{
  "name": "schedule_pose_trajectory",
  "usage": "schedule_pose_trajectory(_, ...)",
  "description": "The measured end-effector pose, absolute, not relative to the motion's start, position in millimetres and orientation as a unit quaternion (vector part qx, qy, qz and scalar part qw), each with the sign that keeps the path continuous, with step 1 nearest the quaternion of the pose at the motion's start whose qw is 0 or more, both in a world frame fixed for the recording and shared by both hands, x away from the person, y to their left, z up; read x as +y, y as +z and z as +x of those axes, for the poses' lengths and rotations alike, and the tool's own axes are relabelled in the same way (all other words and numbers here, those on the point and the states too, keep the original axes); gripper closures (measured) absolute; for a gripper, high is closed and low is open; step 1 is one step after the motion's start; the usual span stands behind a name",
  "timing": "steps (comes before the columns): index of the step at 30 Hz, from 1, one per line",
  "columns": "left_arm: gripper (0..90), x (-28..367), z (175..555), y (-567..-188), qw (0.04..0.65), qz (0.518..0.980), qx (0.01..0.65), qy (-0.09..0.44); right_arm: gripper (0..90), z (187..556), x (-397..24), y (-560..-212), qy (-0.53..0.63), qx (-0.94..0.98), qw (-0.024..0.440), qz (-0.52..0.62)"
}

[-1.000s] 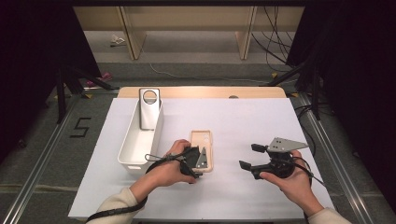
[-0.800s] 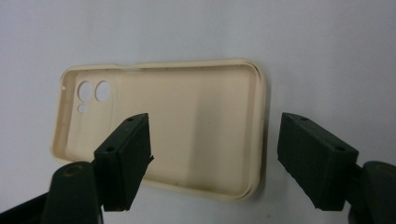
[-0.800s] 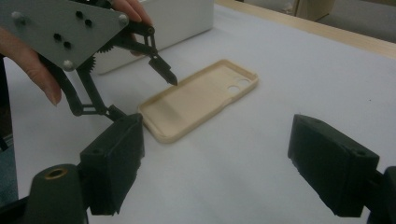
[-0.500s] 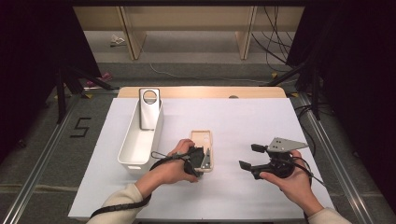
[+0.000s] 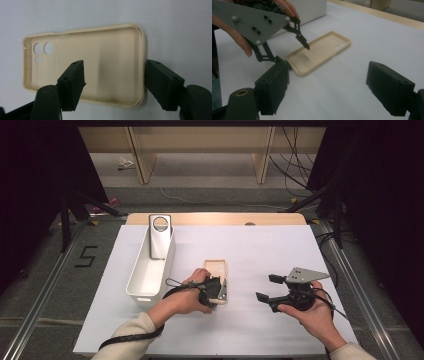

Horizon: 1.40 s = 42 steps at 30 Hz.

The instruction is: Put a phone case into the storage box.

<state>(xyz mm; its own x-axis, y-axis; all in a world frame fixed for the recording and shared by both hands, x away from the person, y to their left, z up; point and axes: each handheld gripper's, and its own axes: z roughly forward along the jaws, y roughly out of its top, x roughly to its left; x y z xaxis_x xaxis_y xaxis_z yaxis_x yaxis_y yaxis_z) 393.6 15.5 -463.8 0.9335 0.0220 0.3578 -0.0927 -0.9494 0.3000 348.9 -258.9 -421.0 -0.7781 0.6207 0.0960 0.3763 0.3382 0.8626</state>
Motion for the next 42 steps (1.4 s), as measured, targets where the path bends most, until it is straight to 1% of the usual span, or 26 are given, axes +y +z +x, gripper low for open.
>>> schedule_pose_trajectory(16, 50.1, 11.0, 399.2, -460.4, 0.138, 0.981, -0.042, 0.13, 19.7, 349.4, -259.2, -421.6, 0.484, 0.809, 0.124, 0.308)
schedule_pose_trajectory(24, 57.8, 8.9, 399.9, -459.6, 0.129, 0.985, -0.042, 0.11, 19.8, 349.4, -258.7, -422.0, 0.485, 0.809, 0.123, 0.308)
schedule_pose_trajectory(38, 67.9, 5.5, 399.7, -458.7, 0.118, 0.988, -0.046, 0.093, 19.9, 349.6, -258.9, -422.3, 0.485, 0.809, 0.123, 0.308)
schedule_pose_trajectory(42, 72.7, 4.9, 399.5, -458.7, 0.115, 0.988, -0.05, 0.088, 19.8, 349.6, -258.8, -422.4, 0.483, 0.81, 0.122, 0.308)
